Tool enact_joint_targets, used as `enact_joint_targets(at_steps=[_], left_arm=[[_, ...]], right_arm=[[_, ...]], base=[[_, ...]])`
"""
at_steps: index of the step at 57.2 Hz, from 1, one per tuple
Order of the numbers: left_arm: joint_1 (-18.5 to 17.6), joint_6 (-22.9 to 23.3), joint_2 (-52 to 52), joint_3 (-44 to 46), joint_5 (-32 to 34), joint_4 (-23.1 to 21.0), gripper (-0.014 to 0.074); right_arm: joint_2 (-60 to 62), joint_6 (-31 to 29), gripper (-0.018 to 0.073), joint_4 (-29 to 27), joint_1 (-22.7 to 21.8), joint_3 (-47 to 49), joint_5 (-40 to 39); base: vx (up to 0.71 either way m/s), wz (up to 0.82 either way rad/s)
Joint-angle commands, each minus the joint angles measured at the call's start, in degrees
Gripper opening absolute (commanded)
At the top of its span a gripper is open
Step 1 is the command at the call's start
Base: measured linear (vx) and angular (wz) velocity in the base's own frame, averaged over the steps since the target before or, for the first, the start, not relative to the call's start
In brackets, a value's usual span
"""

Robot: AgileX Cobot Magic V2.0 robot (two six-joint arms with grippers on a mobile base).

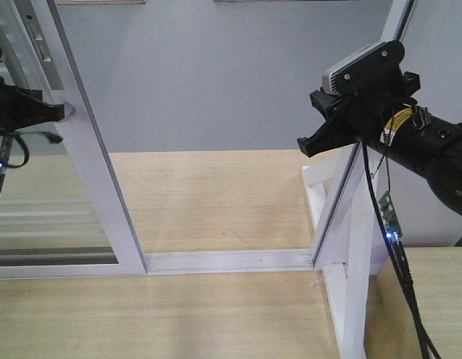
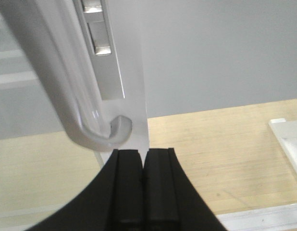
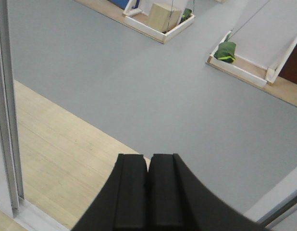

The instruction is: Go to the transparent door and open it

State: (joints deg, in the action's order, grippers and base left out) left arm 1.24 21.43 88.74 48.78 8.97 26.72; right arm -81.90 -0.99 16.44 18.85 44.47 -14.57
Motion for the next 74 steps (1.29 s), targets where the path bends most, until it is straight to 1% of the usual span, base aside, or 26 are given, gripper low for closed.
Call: enact_joint_targets(at_steps=[1, 10, 16, 20, 26, 33, 36, 39, 43, 47, 51, 53, 58, 61, 64, 74], left_arm=[[-0.1, 1.3, -10.5, -4.8, 6.8, -0.4, -0.0003], [-0.1, 2.8, -27.0, -15.0, 6.7, -0.3, -0.0003], [-0.1, 2.8, -39.8, -20.3, 4.8, -0.2, -0.0003], [-0.1, 2.9, -48.4, -23.2, 0.6, -0.2, -0.0003], [-0.5, 3.0, -61.0, -26.3, -7.2, -0.4, -0.0003], [-2.9, 3.0, -73.1, -28.2, -14.7, -1.1, -0.0008], [-4.3, 2.5, -76.4, -28.5, -17.7, -2.3, -0.0007], [-5.7, 1.1, -77.9, -28.6, -20.1, -3.9, -0.0007], [-7.8, -2.8, -78.3, -28.8, -22.6, -7.6, -0.0007], [-9.4, -6.9, -77.8, -28.9, -23.4, -12.9, -0.0007], [-10.6, -11.3, -77.3, -29.0, -23.4, -20.0, -0.0007], [-10.9, -13.4, -77.3, -29.0, -23.4, -22.9, -0.0007], [-11.0, -19.1, -77.3, -29.0, -24.3, -28.3, -0.0007], [-11.0, -21.4, -77.3, -29.0, -25.2, -30.1, -0.0006], [-11.0, -22.5, -77.3, -29.0, -26.0, -31.3, -0.0006], [-11.0, -22.3, -77.4, -29.0, -26.8, -33.2, -0.0006]], right_arm=[[4.9, 1.6, -0.0008, -0.5, 0.0, 1.7, -1.1], [12.8, 3.1, -0.0008, -0.5, 0.1, 1.7, 5.6], [19.5, 3.8, -0.0008, -0.5, 0.1, 1.7, 13.1], [25.0, 4.0, -0.0006, -0.4, 0.1, 1.3, 17.6], [34.6, 4.0, -0.0005, -0.5, 0.1, -2.7, 19.7], [47.5, 4.0, -0.0005, -1.1, 0.1, -9.3, 23.4], [52.6, 4.0, -0.0005, -1.1, 0.1, -11.6, 25.3], [56.6, 4.0, -0.0005, -1.1, 0.1, -13.1, 26.9], [61.4, 4.0, -0.0005, -1.1, 0.1, -15.1, 29.7], [64.6, 4.1, -0.0005, -1.2, 0.1, -16.5, 32.9], [67.1, 4.1, -0.0005, -1.6, 0.1, -19.0, 35.1], [68.2, 4.1, -0.0005, -1.6, 0.1, -20.2, 35.3], [69.8, 4.1, -0.0005, -1.5, 0.1, -22.9, 34.0], [70.3, 4.1, -0.0005, -1.4, 0.1, -23.7, 33.4], [70.4, 4.1, -0.0005, -1.4, 0.1, -23.7, 33.4], [70.4, 4.1, -0.0003, -1.8, 0.1, -23.7, 33.2]], base=[[0.00, 0.00], [0.00, 0.00], [0.00, 0.00], [0.00, 0.00], [0.00, 0.00], [0.00, 0.00], [0.00, 0.00], [0.00, 0.00], [0.00, 0.00], [0.00, 0.00], [0.00, 0.00], [0.00, 0.00], [0.00, 0.00], [0.00, 0.00], [0.00, 0.00], [0.00, 0.00]])
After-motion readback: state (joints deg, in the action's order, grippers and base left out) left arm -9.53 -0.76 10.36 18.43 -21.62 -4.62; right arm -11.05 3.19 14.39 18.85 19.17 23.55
